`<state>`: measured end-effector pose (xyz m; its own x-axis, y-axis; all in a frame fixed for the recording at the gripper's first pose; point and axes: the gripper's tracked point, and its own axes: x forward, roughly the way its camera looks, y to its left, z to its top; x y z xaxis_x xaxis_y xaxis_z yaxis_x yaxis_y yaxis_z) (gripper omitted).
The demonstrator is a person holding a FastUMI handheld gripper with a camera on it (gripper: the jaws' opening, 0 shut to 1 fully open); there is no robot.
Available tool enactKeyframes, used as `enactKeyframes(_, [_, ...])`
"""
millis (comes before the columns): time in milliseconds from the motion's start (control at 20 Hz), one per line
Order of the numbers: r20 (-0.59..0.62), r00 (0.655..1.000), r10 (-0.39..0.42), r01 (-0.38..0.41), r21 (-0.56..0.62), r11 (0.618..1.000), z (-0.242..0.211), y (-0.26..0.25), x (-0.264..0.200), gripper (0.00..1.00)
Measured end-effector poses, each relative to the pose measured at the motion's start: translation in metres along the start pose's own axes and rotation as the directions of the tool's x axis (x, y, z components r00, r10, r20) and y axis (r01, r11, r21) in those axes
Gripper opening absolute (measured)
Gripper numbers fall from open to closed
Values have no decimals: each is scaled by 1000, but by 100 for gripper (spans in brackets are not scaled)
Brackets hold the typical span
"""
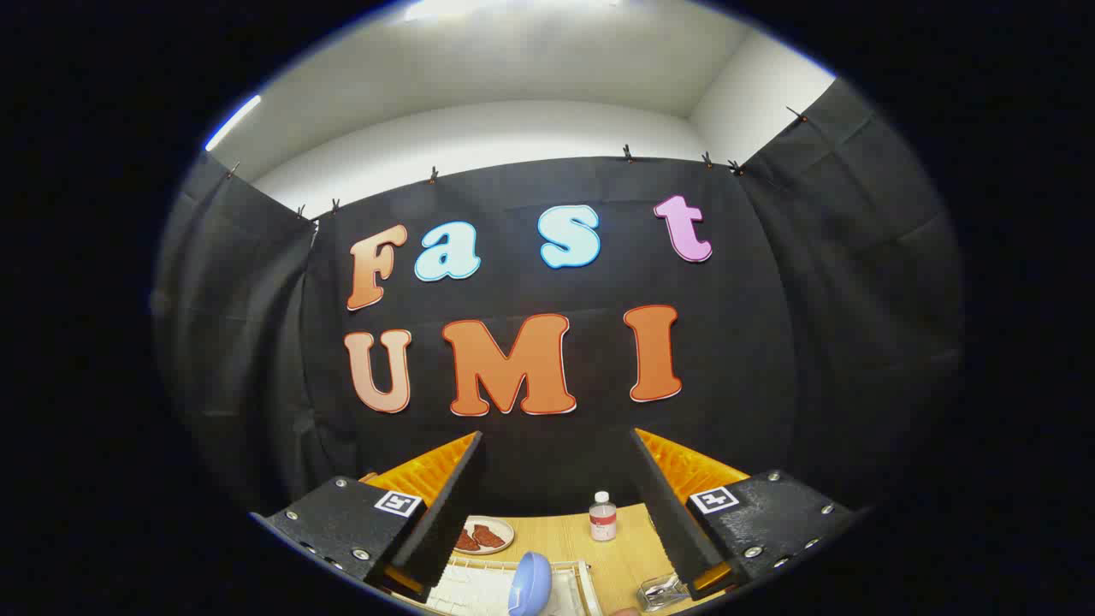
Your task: Take the plate from the dish rack, then take the spoon from the basket and place it into the plate.
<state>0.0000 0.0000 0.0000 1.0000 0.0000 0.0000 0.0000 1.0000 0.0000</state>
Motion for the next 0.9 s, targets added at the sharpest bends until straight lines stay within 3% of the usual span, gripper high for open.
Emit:
enactKeyframes(200, [-33,998,53,-55,-56,997,-2,7,-7,98])
enactKeyframes(500, [-31,989,145,-145,-18,989,15,0,1,98])
enactKeyframes(650, [-25,990,137,-139,-84,987,14,-22,13,98])
enactKeyframes(900, [-127,982,140,-149,-64,987,-22,-36,14,98])
